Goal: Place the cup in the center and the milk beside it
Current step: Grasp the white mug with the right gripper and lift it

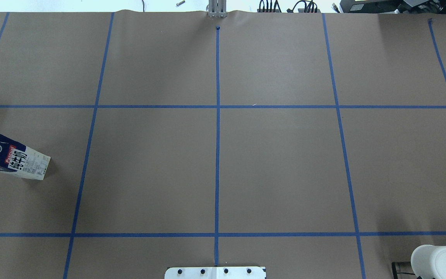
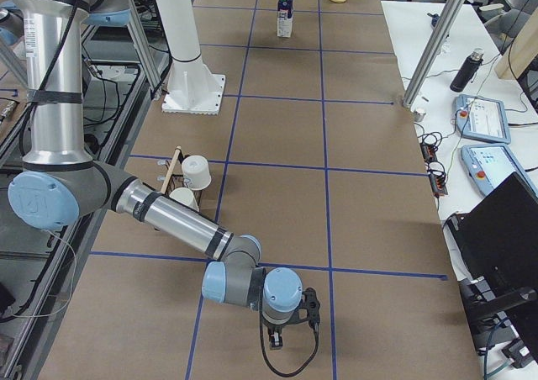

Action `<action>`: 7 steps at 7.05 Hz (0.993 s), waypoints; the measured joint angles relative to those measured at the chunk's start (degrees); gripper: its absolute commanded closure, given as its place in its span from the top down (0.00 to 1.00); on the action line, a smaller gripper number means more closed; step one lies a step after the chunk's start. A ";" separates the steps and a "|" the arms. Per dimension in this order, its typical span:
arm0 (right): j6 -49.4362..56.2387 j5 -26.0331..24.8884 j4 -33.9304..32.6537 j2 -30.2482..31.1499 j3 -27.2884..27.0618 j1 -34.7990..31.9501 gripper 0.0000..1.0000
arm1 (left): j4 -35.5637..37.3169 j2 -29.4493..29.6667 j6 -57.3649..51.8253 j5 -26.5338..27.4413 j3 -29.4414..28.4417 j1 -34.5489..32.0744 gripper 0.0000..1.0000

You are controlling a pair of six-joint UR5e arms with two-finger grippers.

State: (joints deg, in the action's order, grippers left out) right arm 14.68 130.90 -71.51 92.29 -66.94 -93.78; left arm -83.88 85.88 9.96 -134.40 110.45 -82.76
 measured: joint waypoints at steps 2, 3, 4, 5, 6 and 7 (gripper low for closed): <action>-0.16 0.12 0.45 -0.09 0.45 0.00 0.00 | 0.03 -0.19 -0.02 0.01 0.12 -0.03 0.98; -0.19 0.19 0.48 -0.16 0.44 0.00 0.00 | 0.03 -0.29 -0.02 0.01 0.22 -0.03 0.98; -0.27 0.38 0.51 -0.25 0.22 0.00 0.00 | 0.03 -0.36 -0.02 0.00 0.35 -0.03 0.98; -0.47 1.04 0.47 -0.34 -1.10 0.00 0.00 | 0.03 -0.40 -0.02 -0.05 0.48 -0.03 0.98; -0.85 2.10 0.18 -0.45 -4.51 -0.01 0.00 | 0.03 -0.43 -0.02 -0.09 0.57 -0.03 0.98; -1.30 2.81 -0.08 -0.95 -8.47 0.14 0.00 | 0.01 -0.44 -0.02 -0.13 0.59 -0.03 0.98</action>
State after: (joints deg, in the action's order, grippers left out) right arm 13.38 133.71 -71.59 91.33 -75.40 -93.64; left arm -83.87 85.44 9.93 -134.53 111.04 -82.79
